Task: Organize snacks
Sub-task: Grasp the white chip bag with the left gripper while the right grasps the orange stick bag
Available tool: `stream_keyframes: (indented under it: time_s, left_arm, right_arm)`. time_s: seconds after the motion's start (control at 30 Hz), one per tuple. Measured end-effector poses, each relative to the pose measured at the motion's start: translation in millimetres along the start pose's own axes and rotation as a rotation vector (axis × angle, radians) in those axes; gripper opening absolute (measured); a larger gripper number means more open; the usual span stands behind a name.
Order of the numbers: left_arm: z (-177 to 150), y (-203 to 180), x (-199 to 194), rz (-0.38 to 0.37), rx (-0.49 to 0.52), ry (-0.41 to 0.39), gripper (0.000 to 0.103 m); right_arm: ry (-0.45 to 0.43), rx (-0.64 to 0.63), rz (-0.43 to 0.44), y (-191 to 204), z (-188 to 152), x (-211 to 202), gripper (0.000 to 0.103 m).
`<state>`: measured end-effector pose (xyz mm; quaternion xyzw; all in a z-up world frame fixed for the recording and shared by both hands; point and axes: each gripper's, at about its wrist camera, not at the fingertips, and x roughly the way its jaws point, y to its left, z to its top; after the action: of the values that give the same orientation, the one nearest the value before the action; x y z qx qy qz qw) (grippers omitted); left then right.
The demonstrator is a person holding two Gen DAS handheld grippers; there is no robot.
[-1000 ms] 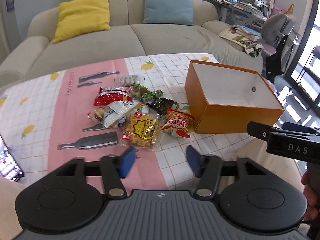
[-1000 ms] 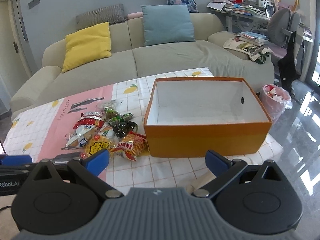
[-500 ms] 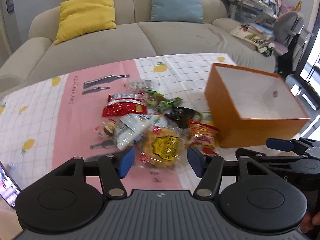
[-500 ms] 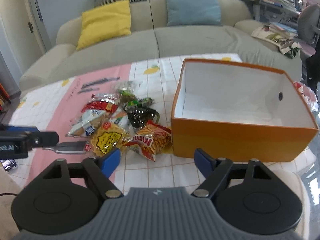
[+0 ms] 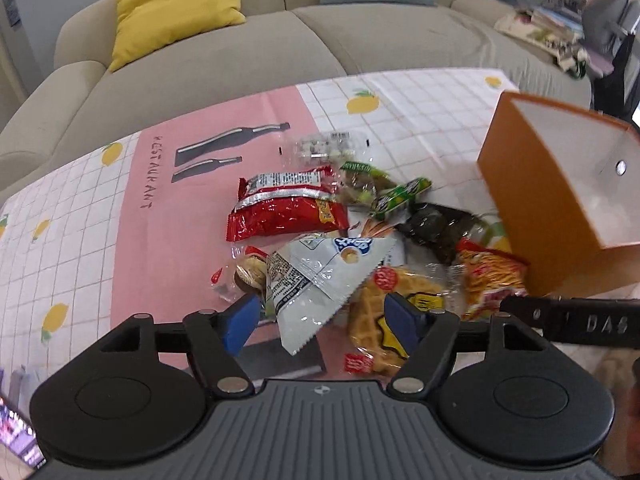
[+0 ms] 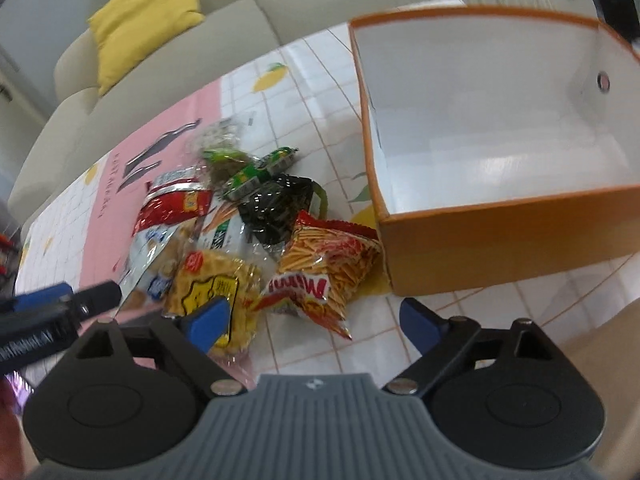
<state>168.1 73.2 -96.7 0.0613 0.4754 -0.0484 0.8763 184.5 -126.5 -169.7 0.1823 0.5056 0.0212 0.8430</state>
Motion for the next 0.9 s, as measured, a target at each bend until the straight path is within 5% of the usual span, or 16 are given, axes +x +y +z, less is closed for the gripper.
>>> stream_keyframes:
  time_s: [0.33,0.5,0.63,0.73,0.9]
  left_arm:
    - [4.6,-2.4,47.1,0.030,0.033,0.025,0.084]
    - [2.5,-3.6,58.8,0.052,0.032,0.019,0.082]
    - [1.0,-1.1,56.8,0.036,0.012,-0.001,0.066]
    - [-0.7,0.3,55.5,0.025,0.008,-0.002,0.050]
    - [-3.2,0.1,43.3,0.029,-0.007,-0.021,0.043]
  right_arm:
    - [0.036,0.075,-0.059,-0.7,10.1,38.1,0.089]
    - [0.048,0.089,-0.039,-5.1,10.0,47.0,0.076]
    - [0.040,0.041,-0.037,0.9,5.6,44.9,0.058]
    - [0.037,0.007,-0.040,3.9,1.2,43.1,0.053]
    - [0.029,-0.023,-0.032,4.4,-0.3,37.6,0.045]
